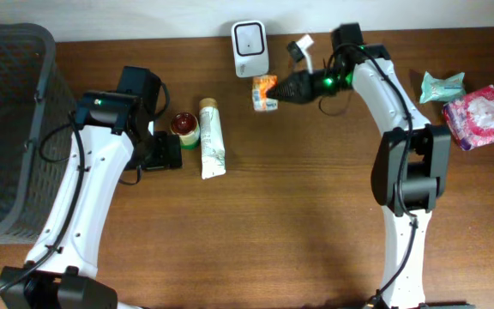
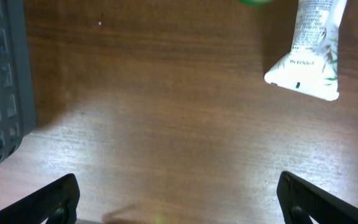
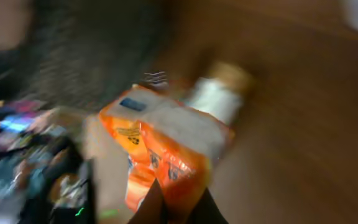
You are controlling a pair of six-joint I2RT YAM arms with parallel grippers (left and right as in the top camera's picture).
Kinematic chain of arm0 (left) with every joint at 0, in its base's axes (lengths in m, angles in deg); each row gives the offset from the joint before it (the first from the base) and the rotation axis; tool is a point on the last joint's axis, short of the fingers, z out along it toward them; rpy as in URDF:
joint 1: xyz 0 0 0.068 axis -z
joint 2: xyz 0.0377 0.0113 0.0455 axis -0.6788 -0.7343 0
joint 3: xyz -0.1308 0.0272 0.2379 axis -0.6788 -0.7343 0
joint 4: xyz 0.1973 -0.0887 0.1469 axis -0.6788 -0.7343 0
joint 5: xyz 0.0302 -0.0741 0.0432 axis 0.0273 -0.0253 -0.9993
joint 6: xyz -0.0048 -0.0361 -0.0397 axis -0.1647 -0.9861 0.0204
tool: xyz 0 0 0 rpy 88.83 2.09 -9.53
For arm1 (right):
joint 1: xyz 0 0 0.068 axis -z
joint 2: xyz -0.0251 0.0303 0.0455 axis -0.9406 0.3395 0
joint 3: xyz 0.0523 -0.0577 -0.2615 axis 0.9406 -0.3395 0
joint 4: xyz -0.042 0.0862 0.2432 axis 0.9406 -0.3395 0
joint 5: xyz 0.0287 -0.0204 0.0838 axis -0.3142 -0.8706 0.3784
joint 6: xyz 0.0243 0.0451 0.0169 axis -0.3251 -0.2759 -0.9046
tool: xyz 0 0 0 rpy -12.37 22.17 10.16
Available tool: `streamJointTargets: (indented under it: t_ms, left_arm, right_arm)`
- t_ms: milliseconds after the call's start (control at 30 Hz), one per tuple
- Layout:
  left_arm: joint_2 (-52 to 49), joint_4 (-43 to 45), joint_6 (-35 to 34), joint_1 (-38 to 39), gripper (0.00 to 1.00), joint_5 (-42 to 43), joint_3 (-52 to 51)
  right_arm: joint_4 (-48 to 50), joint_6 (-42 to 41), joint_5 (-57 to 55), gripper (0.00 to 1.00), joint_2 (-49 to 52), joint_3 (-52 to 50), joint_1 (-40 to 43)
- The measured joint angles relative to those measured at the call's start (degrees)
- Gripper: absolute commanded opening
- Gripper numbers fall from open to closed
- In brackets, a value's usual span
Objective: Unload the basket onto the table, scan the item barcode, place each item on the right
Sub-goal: 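Hold the tissue pack in front of the scanner window, then carry the tissue pack to the far right and drop it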
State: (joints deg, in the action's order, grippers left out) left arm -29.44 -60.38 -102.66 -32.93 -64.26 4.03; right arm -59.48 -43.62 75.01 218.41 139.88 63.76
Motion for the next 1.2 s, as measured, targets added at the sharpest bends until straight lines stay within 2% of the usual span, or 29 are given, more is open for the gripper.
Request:
streamJointTargets:
  t_ms: [33,67,133,167,267,333,367,533,633,767,1000,1200]
  left_arm:
    - [0.00,0.02,0.00,0.00,0.99,-0.02,0.00]
    - [0.00,0.04,0.00,0.00,0.99,0.00,0.00]
    - [0.00,0.02,0.00,0.00,0.99,-0.02,0.00]
    - [0.00,0.02,0.00,0.00,0.99,-0.02,0.00]
    - [0.00,0.02,0.00,0.00,0.99,-0.02,0.00]
    - [0.00,0.00,0.00,0.00,0.99,-0.02,0.00]
    - [0.00,0.00,0.00,0.00,0.99,-0.02,0.00]
    - [0.00,-0.04,0.00,0.00,0.99,0.00,0.00]
    - [0.00,-0.02,0.00,0.00,0.99,-0.02,0.00]
    - [0.00,0.02,0.00,0.00,0.99,-0.02,0.00]
    - [0.00,0.02,0.00,0.00,0.99,-0.02,0.00]
    - [0.00,0.02,0.00,0.00,0.99,-0.02,0.00]
  right_arm:
    - [1.92,-7.72,-9.75,0.04,0.00,0.70,-0.98]
    - [2.03,-11.56,-16.11,0.04,0.00,1.70,-1.75]
    - [2.16,-15.76,-28.02,0.04,0.04,4.37,-3.10]
    - [3.58,-18.34,-41.38,0.04,0.04,7.78,-4.52]
    - [11.93,-13.97,-58.82,0.04,0.04,8.33,-6.82]
    - [18.01,-7.74,-68.87,0.04,0.04,8.48,-8.96]
    - [22.56,-2.03,-73.81,0.04,0.09,8.55,-10.82]
    - [36.74,17.35,-81.42,0.04,2.10,9.31,-16.85]
    - [41.66,22.82,-82.55,0.04,5.25,9.35,-18.14]
    - [42.53,28.92,-83.54,0.04,9.70,9.35,-17.53]
    - [43.89,32.37,-86.97,0.04,10.64,9.38,-17.29]
    - [42.16,26.47,-92.48,0.04,10.49,10.93,-16.94]
